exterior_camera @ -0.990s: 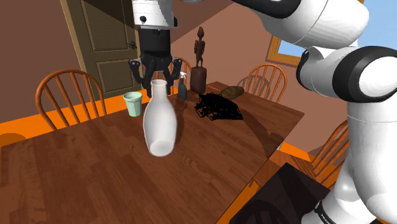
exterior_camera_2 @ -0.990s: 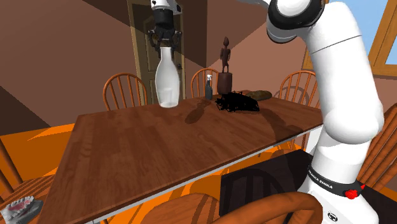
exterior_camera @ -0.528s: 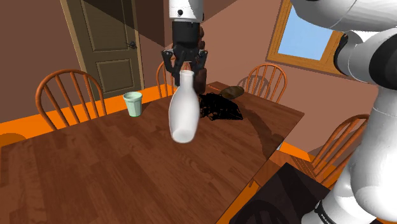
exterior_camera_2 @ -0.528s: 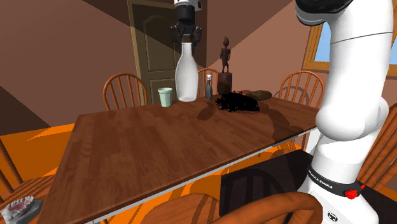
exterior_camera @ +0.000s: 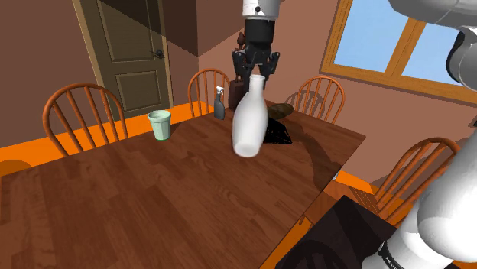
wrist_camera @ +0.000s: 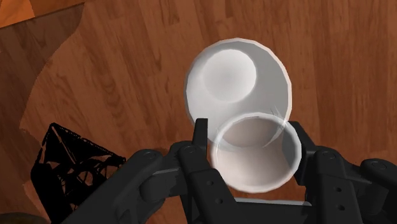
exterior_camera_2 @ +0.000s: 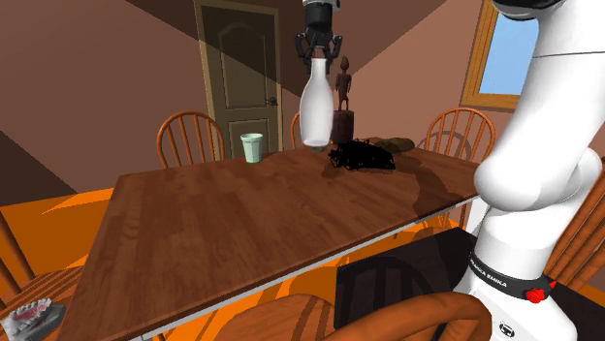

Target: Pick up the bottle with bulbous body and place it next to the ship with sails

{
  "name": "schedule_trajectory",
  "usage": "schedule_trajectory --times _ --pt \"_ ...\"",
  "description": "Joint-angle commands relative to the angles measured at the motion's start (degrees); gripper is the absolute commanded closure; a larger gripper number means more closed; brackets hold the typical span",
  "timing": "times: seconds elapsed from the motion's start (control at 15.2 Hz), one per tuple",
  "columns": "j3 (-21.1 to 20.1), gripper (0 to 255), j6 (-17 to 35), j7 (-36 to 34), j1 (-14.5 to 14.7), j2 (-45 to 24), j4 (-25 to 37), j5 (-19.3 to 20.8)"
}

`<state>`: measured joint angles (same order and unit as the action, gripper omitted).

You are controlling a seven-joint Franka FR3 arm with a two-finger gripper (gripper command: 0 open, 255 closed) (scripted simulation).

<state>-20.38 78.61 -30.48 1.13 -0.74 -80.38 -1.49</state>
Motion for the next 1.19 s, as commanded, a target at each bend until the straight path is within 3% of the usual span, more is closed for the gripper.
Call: schedule_trajectory --times 0.0,0.53,1.12 --pt "1.5 255 -0.1 3.1 -1.6 2.1 -2.0 -0.6" --pt "8.0 255 -2.6 15.0 -7.0 7.0 -4.5 -1.0" --pt "15.4 255 -6.1 28.0 -12.5 7.2 -1.5 0.5"
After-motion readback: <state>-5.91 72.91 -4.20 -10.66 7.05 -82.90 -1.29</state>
